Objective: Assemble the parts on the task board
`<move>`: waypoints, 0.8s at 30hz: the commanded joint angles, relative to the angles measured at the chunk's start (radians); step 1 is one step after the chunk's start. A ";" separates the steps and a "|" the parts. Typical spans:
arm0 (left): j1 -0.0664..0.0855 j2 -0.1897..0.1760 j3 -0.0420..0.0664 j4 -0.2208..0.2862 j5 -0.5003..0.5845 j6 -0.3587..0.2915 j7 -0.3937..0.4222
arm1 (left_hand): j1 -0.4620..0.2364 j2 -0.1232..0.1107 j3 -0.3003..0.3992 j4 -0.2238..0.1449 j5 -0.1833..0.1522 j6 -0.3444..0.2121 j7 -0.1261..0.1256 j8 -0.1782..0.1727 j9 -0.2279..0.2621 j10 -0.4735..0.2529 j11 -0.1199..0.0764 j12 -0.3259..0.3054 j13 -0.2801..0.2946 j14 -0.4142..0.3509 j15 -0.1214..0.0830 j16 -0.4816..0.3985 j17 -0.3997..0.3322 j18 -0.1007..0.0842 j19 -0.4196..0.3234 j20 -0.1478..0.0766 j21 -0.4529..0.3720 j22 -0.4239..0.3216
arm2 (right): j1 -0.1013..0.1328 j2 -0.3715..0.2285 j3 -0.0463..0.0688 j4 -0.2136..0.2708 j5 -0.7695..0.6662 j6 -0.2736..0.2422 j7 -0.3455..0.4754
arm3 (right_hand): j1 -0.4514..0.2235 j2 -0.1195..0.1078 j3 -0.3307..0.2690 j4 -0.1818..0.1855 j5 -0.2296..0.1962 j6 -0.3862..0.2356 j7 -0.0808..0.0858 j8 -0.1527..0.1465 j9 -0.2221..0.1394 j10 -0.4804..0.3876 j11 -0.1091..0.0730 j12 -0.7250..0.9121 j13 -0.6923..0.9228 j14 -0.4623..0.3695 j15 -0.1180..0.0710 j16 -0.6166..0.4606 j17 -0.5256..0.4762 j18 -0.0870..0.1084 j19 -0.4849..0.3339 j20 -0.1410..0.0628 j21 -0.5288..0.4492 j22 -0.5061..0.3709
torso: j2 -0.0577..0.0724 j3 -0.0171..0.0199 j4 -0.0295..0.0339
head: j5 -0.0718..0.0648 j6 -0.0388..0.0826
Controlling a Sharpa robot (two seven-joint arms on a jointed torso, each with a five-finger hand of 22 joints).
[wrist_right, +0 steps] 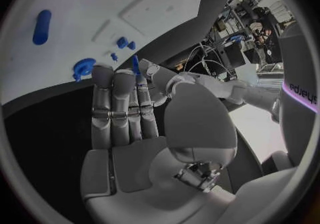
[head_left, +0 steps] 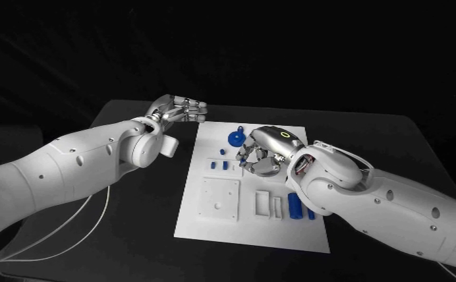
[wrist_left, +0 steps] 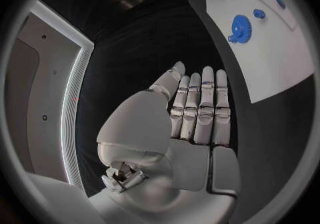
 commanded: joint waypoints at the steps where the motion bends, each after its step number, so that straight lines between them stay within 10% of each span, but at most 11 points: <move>1: -0.005 0.019 0.000 -0.018 0.000 -0.046 0.040 | -0.005 0.001 0.002 0.007 0.004 -0.002 -0.001 -0.001 0.001 -0.006 -0.001 -0.005 -0.001 -0.007 0.000 -0.003 -0.002 0.010 -0.001 0.008 0.005 -0.002 | -0.007 0.019 -0.016 -0.006 -0.080 0.005 0.008 | 0.006 0.007 -0.001 0.000 0.002 0.005 0.003 0.006 0.001 0.016 -0.010 0.005 0.003 -0.001 -0.008 0.004 -0.001 0.011 0.031 -0.004 -0.002 0.001 | -0.011 -0.0121 0.0000 | 0.026 -0.011; 11: -0.012 0.058 0.000 -0.043 -0.002 -0.048 0.049 | -0.006 0.002 0.002 0.009 0.004 -0.002 -0.001 -0.001 0.001 -0.006 -0.001 -0.005 -0.001 -0.008 0.001 -0.003 -0.002 0.010 -0.002 0.009 0.005 -0.003 | -0.033 0.059 -0.043 -0.027 -0.139 0.014 -0.004 | 0.008 0.008 0.007 -0.003 -0.021 0.005 0.003 0.006 0.001 0.015 -0.009 0.006 0.003 -0.002 -0.008 0.005 -0.005 0.010 0.032 -0.004 -0.006 0.005 | -0.017 -0.0210 -0.0018 | 0.069 -0.030; 24: -0.014 0.085 0.000 -0.050 -0.002 -0.047 0.050 | -0.006 0.001 0.004 0.013 0.005 -0.004 0.000 -0.002 0.001 -0.008 -0.001 -0.005 -0.001 -0.011 0.002 -0.004 -0.002 0.010 -0.003 0.010 0.006 -0.009 | -0.045 0.093 -0.063 -0.063 -0.187 0.001 -0.036 | 0.009 0.006 0.014 -0.002 -0.028 0.006 0.002 0.006 0.001 0.016 -0.009 0.005 0.003 -0.002 -0.008 0.013 -0.009 0.007 0.037 -0.005 0.049 0.042 | -0.016 -0.0206 -0.0023 | 0.104 -0.048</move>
